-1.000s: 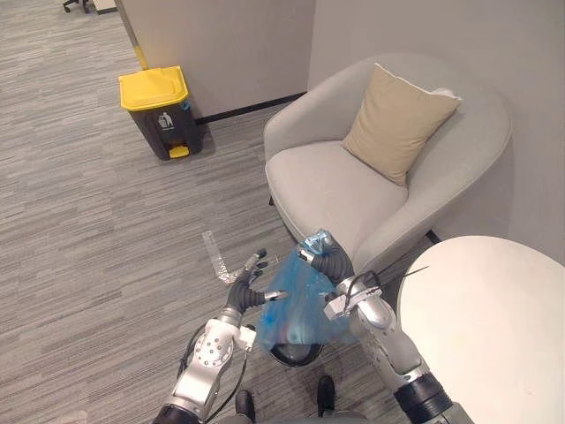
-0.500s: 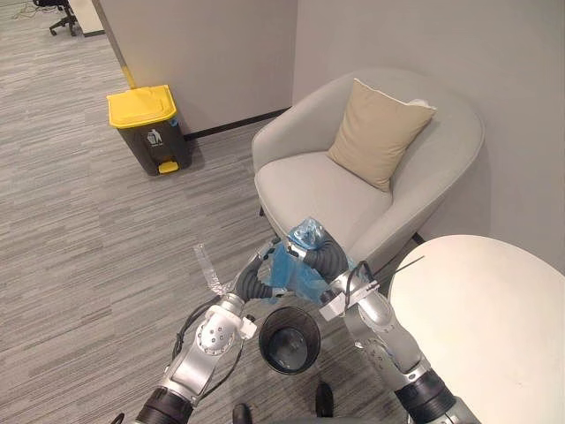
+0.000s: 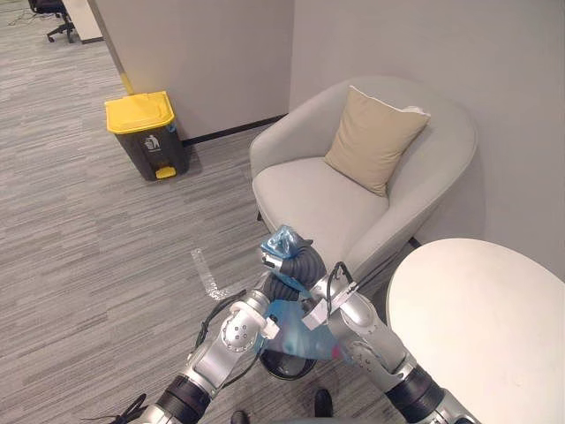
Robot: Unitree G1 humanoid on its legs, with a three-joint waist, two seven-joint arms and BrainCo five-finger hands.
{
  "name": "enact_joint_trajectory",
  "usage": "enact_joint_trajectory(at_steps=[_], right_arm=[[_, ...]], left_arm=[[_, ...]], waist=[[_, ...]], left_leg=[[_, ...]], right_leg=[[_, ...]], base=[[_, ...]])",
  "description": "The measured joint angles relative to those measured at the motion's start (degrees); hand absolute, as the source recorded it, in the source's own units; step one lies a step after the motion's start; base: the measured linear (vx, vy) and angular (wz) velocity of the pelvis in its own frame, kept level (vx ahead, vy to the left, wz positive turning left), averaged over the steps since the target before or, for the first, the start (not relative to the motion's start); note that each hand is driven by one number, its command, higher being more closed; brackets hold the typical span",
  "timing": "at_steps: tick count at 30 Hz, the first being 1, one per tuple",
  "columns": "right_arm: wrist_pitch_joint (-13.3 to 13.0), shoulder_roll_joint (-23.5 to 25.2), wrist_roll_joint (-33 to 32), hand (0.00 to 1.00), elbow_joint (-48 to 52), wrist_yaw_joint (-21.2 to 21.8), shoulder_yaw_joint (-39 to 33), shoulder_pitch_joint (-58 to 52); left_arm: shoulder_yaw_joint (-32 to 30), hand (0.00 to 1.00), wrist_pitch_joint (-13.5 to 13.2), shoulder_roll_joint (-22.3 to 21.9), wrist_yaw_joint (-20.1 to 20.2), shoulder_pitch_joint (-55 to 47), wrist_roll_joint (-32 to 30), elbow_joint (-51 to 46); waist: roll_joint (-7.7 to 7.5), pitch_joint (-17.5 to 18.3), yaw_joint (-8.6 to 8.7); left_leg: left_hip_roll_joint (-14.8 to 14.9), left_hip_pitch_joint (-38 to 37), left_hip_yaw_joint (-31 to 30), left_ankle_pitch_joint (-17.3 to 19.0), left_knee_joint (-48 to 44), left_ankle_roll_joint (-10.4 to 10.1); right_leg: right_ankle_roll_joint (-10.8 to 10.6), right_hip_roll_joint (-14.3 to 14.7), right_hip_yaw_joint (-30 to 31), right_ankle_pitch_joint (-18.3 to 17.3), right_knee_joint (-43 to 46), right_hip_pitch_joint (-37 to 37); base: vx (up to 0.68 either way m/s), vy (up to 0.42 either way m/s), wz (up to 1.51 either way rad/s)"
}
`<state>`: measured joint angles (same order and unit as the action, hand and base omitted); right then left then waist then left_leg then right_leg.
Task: Gather rubbish on tea table into small bin, then transfer packed bag to large trash can.
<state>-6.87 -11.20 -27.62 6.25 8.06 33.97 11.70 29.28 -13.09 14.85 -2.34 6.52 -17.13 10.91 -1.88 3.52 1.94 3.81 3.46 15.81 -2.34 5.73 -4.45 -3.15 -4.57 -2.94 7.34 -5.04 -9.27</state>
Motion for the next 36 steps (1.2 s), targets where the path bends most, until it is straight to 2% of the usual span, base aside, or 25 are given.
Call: enact_joint_trajectory(at_steps=[5, 6, 19, 23, 29, 30, 34, 35, 36], right_arm=[[0.88, -0.02, 0.09, 1.0, -0.06, -1.66, 0.57, 2.08], [0.9, -0.02, 0.09, 1.0, -0.06, -1.89, 0.57, 2.32], [2.02, -0.02, -0.67, 1.0, -0.06, -2.01, 0.67, 3.24], [2.02, 0.0, -1.84, 1.0, -0.06, -2.0, 1.44, 4.0], [2.02, 0.14, -1.73, 1.0, -0.7, -1.93, 2.28, 3.98], [2.02, 0.24, -1.68, 0.0, -1.13, -1.91, 2.27, 3.97], [1.69, 2.76, -1.06, 0.0, -4.22, -1.22, 2.03, 3.33], [1.41, 3.31, -0.58, 0.0, -4.65, -1.17, 1.93, 3.02], [0.81, 4.61, 0.66, 0.0, -4.96, -1.12, 0.71, 1.4]], left_arm=[[1.5, 0.0, 0.03, 0.0, -0.07, 3.08, -0.98, 2.83], [2.2, 1.0, 0.06, -0.01, -0.09, 4.08, -1.51, 3.57], [7.19, 1.0, 1.62, -2.34, -1.19, 12.67, -5.24, 15.64], [7.21, 1.0, 2.46, -3.21, -2.65, 13.99, -4.94, 17.53], [5.51, 1.0, 3.97, -4.47, -3.77, 14.38, -1.06, 19.75], [5.39, 1.0, 4.2, -4.69, -3.93, 14.57, -0.1, 20.42], [3.3, 1.0, 5.28, -5.27, -4.1, 14.03, 2.79, 21.83], [2.48, 1.0, 5.26, -5.24, -4.02, 13.0, 3.22, 21.07], [0.27, 1.0, 5.24, -4.8, -4.0, 8.12, 3.93, 15.9]], waist=[[-0.01, 0.01, 0.16], [-0.01, 0.01, 0.2], [0.0, 0.0, 1.4], [0.0, -0.01, 1.57], [0.04, -0.03, 1.93], [0.06, -0.05, 1.94], [0.11, -0.1, 2.1], [0.12, -0.1, 2.15], [0.13, -0.11, 2.05]], left_leg=[[-0.06, 0.43, 0.51, -0.13, -0.01, -0.03], [-0.07, 0.46, 0.51, -0.14, 0.0, -0.03], [-0.09, 0.49, 0.42, -0.13, 0.01, -0.02], [-0.03, 0.4, 0.72, -0.13, -0.02, -0.02], [0.02, 0.26, 0.91, -0.12, -0.03, -0.02], [0.03, 0.26, 0.92, -0.12, -0.03, -0.02], [0.09, 0.11, 1.05, -0.12, -0.01, -0.02], [0.13, 0.09, 1.07, -0.12, -0.01, -0.02], [0.43, 0.06, 1.07, -0.1, -0.01, -0.01]], right_leg=[[0.02, 0.04, 0.56, 0.4, 0.0, -0.75], [0.03, 0.04, 0.56, 0.43, 0.0, -0.78], [0.03, 0.05, 0.54, 0.43, 0.01, -0.77], [0.07, 0.16, 0.9, 0.46, 0.01, -0.83], [0.14, 0.23, 1.13, 0.51, 0.01, -0.82], [0.14, 0.22, 1.15, 0.51, 0.01, -0.82], [0.15, 0.25, 1.26, 0.51, 0.01, -0.71], [0.15, 0.26, 1.29, 0.51, 0.01, -0.7], [0.14, 0.32, 1.36, 0.51, 0.01, -0.69]], base=[[-0.01, -0.008, -0.06], [0.0, 0.0, 0.0], [0.0, 0.0, 0.0], [0.0, -0.012, -0.04], [0.0, -0.004, -0.01], [0.0, 0.0, 0.0], [0.0, 0.0, 0.0], [0.0, 0.0, -0.03], [0.0, 0.0, 0.0]])
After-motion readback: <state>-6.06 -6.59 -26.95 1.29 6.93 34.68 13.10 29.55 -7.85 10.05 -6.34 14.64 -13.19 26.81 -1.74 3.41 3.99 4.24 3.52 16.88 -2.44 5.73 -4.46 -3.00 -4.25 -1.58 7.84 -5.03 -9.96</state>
